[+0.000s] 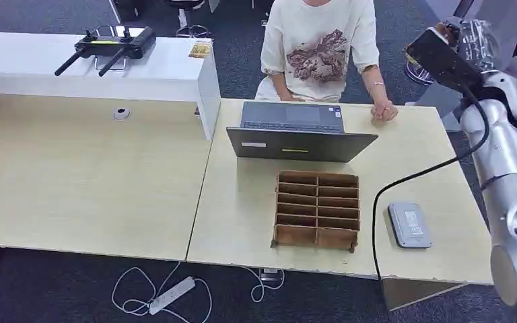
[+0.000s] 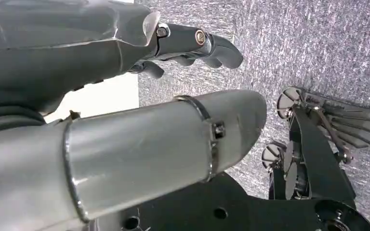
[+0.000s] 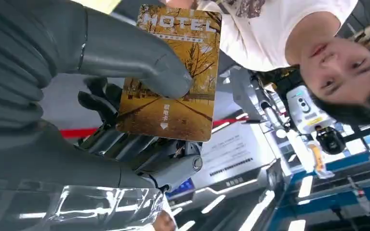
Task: Pass the card to the sensor for recognition and then transmit it.
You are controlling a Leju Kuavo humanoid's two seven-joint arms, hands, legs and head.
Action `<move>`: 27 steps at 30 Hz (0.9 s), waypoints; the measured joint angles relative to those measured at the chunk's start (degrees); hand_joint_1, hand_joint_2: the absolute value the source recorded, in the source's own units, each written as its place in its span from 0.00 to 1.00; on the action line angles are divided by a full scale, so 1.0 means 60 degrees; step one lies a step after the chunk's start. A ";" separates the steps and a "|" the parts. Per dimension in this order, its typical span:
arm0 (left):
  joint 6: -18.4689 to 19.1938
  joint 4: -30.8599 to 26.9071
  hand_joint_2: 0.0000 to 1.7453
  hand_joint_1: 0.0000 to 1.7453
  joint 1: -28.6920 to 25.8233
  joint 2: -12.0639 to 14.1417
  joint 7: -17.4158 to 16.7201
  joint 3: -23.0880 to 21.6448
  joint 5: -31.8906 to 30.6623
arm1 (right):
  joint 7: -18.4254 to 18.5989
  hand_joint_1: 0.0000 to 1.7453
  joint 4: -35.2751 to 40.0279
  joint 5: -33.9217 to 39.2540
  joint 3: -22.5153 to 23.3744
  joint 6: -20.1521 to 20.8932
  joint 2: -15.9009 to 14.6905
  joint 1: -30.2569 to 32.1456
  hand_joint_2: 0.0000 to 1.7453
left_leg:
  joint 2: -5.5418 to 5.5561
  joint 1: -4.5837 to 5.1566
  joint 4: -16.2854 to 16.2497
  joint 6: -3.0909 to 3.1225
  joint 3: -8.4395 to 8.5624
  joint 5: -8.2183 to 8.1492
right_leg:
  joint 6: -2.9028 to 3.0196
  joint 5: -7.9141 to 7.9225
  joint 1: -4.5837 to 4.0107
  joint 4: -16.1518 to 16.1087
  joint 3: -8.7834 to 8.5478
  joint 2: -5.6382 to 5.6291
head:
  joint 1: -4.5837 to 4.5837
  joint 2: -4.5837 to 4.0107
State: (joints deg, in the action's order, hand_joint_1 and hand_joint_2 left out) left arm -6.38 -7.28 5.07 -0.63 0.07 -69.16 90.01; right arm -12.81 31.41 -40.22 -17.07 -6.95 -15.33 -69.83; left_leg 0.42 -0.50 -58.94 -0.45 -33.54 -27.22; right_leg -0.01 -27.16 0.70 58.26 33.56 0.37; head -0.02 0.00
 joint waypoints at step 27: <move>0.0219 0.0000 0.00 0.00 -0.0037 0.0131 0.0000 -0.0270 -0.0055 | 0.2863 1.00 -0.1945 -0.2739 -0.2553 0.2004 0.1779 -0.2073 1.00 | 0.0007 0.0000 -0.0001 0.0000 0.0002 0.0003 | -0.0003 0.0002 0.0000 -0.0001 -0.0002 0.0005 | 0.0004 0.0000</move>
State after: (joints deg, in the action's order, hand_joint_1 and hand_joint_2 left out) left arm -5.07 -7.28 4.84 0.15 0.07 -70.77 89.68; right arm 4.37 19.74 -56.65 -32.39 5.07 -4.66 -82.27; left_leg 0.45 -0.50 -58.94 -0.45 -33.53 -27.20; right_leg -0.02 -27.15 0.71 58.25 33.55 0.40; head 0.00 0.00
